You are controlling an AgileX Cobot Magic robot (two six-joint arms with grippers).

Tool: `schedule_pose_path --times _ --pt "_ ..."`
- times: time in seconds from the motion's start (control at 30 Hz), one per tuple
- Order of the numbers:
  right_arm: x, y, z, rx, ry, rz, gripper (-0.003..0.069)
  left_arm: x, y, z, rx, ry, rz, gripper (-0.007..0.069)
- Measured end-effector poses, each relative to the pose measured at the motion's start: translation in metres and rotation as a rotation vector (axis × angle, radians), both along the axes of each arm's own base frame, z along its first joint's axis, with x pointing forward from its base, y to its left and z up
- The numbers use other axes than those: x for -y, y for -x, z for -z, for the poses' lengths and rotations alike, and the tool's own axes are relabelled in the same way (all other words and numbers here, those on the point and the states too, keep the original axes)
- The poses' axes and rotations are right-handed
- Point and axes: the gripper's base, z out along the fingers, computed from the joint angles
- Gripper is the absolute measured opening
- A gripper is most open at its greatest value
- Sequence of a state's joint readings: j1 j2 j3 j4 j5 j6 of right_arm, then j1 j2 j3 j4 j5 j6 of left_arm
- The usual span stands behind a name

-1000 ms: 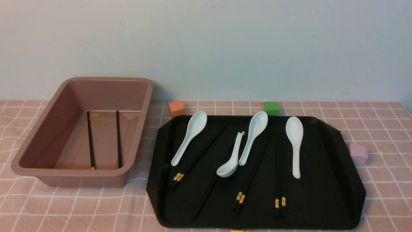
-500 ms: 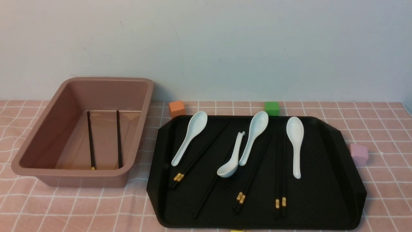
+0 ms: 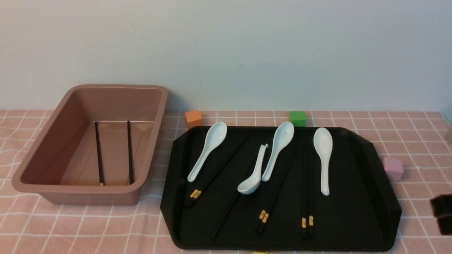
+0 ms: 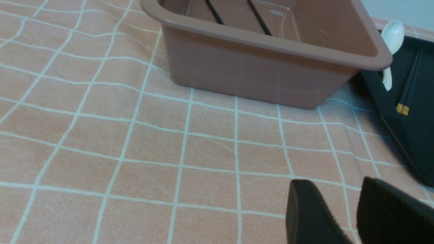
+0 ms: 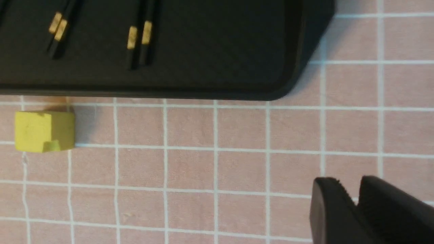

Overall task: On pink tablecloth take chopsticks from black tray and put them in box.
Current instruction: 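Move the gripper over the chopsticks on the black tray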

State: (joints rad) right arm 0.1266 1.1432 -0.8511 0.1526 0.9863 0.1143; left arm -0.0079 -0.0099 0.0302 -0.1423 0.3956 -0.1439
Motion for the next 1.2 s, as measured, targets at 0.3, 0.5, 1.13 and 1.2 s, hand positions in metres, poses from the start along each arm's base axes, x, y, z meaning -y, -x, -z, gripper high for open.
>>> schedule_pose_path --times 0.3,0.5,1.13,1.2 --pt "-0.098 -0.055 0.051 -0.079 -0.022 -0.137 0.0169 0.000 0.000 0.000 0.000 0.000 0.000 0.0239" --pt "-0.123 -0.086 0.073 -0.109 0.015 -0.058 0.0311 0.000 0.000 0.000 0.000 0.000 0.000 0.0239" --pt "-0.136 -0.126 0.133 -0.157 0.100 0.068 0.0433 0.000 0.000 0.000 0.000 0.000 0.000 0.0239" --pt "-0.136 -0.128 0.135 -0.156 0.104 0.084 0.0420 0.000 0.000 0.000 0.000 0.000 0.000 0.0239"
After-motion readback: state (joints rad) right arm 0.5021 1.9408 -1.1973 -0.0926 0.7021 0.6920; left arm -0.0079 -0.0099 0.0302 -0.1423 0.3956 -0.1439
